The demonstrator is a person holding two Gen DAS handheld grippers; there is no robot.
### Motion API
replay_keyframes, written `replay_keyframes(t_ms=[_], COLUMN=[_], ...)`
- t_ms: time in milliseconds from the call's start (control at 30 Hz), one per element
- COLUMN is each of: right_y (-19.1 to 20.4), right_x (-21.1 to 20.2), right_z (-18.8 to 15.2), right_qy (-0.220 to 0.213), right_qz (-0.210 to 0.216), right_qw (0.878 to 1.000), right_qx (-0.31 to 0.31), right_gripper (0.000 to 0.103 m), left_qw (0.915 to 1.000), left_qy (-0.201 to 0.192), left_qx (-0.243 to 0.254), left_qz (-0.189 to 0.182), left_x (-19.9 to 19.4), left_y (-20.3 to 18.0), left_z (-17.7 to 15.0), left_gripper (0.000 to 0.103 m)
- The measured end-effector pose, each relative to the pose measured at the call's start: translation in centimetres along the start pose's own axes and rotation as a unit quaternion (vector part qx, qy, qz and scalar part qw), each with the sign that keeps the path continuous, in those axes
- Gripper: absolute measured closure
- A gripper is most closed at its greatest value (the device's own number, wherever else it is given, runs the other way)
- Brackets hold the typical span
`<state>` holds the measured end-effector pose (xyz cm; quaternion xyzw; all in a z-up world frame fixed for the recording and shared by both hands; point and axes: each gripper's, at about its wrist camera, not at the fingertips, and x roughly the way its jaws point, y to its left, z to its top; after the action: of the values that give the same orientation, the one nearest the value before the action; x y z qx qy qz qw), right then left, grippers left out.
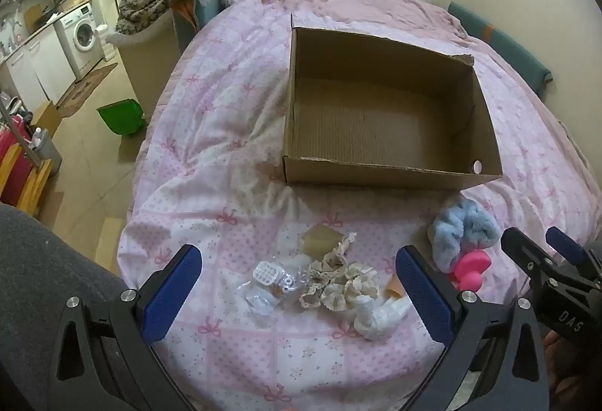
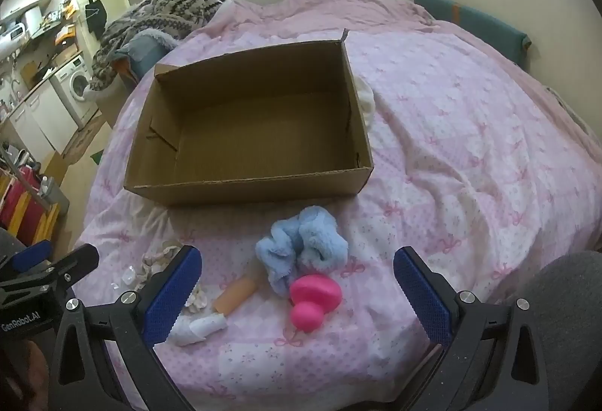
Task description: Organize soft objects
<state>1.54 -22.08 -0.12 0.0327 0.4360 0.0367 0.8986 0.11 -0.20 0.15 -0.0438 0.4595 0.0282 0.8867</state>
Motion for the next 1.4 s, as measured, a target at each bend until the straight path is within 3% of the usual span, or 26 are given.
replay_keyframes(t_ms=[1400], right_y=[-0.18], right_x=[-0.02], right_z=[0.11], right_qy=[0.003], right_qz=[0.002], right_qw=[1.000], right_qx=[0.003], right_gripper=[0.000], left_qw=[1.0000], left_qy=[0.004], left_qx=[0.001], left_qz=[0.002], left_x=[0.19], left_y=[0.12], left_z=[-0.32], left_gripper=[0.000])
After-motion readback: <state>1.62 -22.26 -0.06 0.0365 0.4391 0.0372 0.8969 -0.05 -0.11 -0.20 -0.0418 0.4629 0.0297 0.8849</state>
